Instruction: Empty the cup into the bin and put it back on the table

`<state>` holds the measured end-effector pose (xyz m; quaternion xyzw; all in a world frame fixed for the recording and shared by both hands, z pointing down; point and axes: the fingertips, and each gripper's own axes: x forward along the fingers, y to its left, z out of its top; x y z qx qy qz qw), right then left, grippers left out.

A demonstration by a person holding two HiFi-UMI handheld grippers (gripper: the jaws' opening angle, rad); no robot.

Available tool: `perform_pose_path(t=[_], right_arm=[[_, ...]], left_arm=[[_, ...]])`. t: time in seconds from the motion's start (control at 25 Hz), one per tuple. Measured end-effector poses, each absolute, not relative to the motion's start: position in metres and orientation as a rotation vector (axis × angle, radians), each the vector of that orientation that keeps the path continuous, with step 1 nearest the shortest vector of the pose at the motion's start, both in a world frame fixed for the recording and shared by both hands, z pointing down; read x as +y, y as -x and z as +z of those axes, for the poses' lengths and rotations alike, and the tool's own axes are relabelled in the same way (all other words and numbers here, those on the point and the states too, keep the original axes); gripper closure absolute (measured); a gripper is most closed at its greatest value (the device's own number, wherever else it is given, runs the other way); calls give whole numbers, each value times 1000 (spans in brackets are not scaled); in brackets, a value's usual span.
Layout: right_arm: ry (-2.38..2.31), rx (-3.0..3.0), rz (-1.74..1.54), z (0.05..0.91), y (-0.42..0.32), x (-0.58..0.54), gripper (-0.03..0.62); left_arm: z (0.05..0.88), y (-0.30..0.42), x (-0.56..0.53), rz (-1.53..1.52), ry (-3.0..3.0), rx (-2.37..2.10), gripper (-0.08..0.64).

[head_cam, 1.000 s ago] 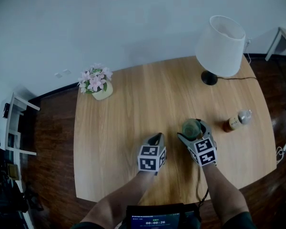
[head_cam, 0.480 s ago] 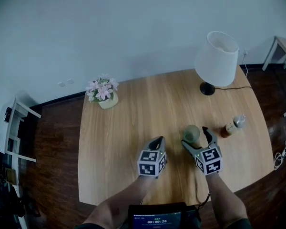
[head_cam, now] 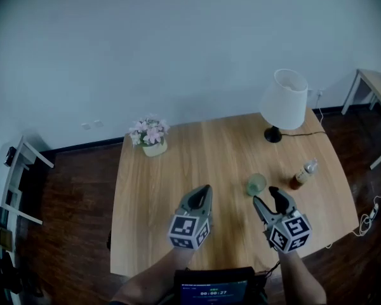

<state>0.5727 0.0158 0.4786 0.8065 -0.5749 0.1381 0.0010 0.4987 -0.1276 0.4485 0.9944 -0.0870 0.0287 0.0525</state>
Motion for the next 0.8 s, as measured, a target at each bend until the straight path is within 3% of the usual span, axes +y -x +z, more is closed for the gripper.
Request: perform_pose_path(t=[0.12,0.24,0.56,0.64,0.8], right_arm=[[-2549,-1846,372,447,-552,20,339],[-2553,-1889,314,419,-533,19,394],[-2506,-1916,238,376,-494,22,396],[-2514,-1943,223,366,-487,25,469],[-2522,-1927,219,354,-478,32,477]], left_arm=[[417,-477,-124,-34,-3046,-235,569],[392,-461,-122,-128,-3075,-206,569],[357,-422,-115,-235,-3065,-184,569],[352,-414,-110,-234,-3041,-174,569],[345,-398,-105,-235,-3054,-163,569]])
